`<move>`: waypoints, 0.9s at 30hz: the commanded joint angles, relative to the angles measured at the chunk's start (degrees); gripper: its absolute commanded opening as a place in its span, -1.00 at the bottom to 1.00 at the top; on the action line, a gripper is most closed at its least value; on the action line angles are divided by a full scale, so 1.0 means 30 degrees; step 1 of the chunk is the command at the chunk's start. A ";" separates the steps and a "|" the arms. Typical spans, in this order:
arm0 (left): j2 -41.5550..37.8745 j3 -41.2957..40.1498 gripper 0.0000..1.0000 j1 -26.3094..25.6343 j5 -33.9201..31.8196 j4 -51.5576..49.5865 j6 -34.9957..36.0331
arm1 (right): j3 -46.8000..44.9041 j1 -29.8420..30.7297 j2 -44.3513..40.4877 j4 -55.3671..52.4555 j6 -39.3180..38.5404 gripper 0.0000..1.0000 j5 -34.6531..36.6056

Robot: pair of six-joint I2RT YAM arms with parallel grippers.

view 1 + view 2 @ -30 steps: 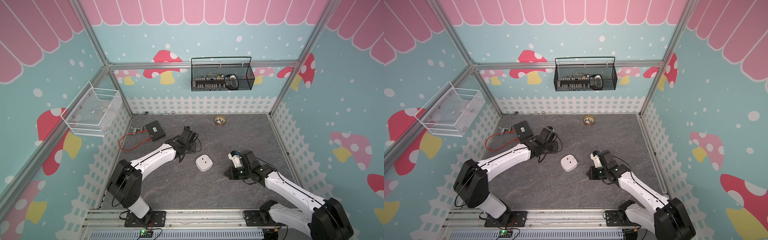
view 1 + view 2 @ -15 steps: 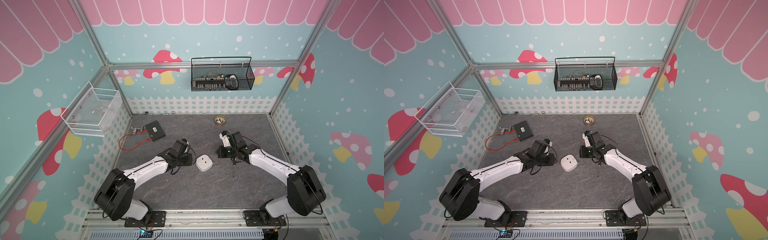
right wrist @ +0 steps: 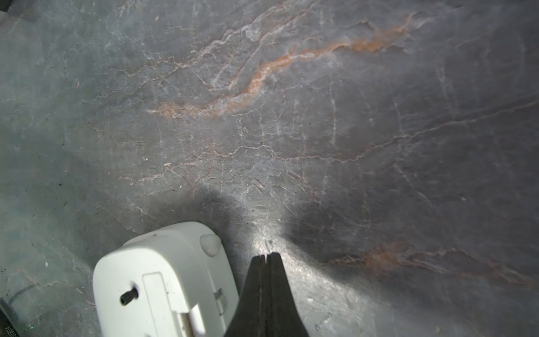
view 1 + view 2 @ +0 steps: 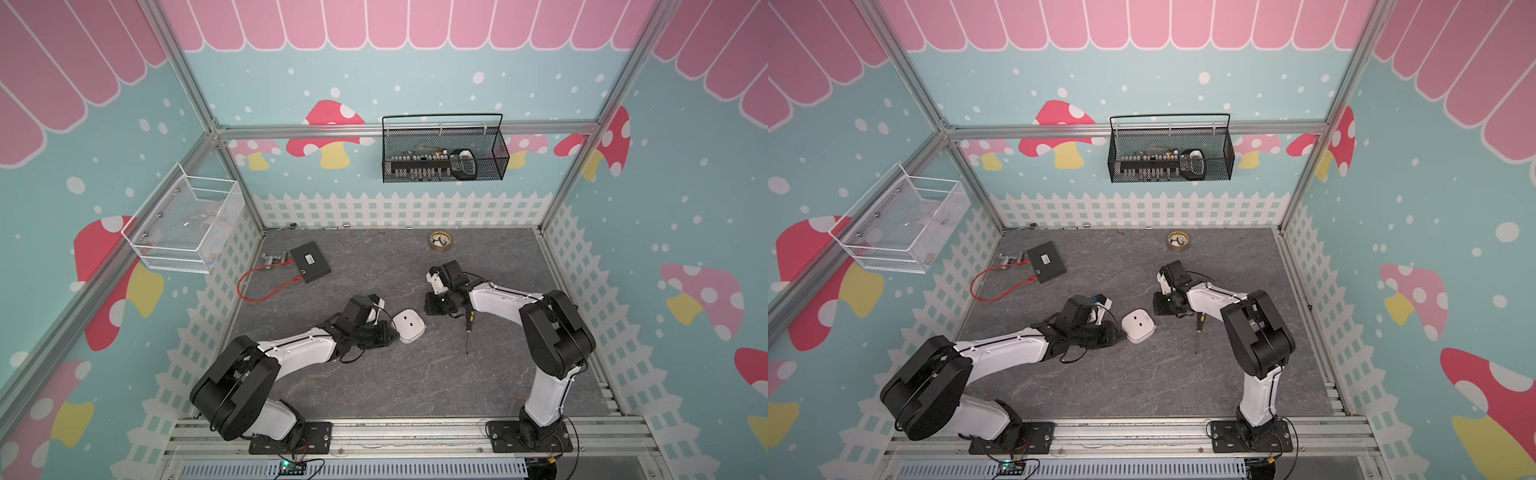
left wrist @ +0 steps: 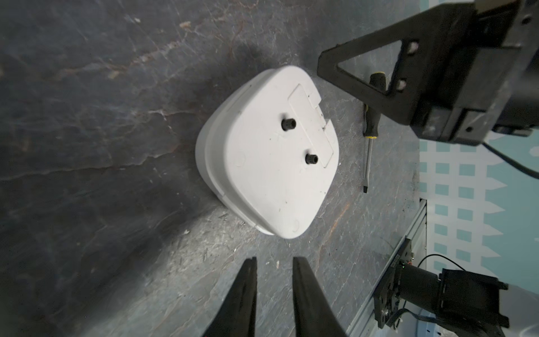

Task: Remove the battery from the alarm
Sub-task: Adjust the alarm at the center of the board.

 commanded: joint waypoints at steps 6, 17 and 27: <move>0.1517 0.0542 -0.31 0.0010 0.0158 0.2039 -0.0563 | -0.1143 0.1205 -0.0712 0.0616 0.0090 -1.00 -0.0900; 0.3487 0.2161 -0.28 0.0365 -0.0822 0.0864 0.0701 | -0.4052 0.1906 -0.3201 0.1467 0.1189 -1.00 -0.0601; 0.3818 0.2690 -0.01 0.0382 0.0846 0.0894 0.1391 | -0.4211 0.2273 -0.3478 0.1673 0.1308 -1.00 -0.0712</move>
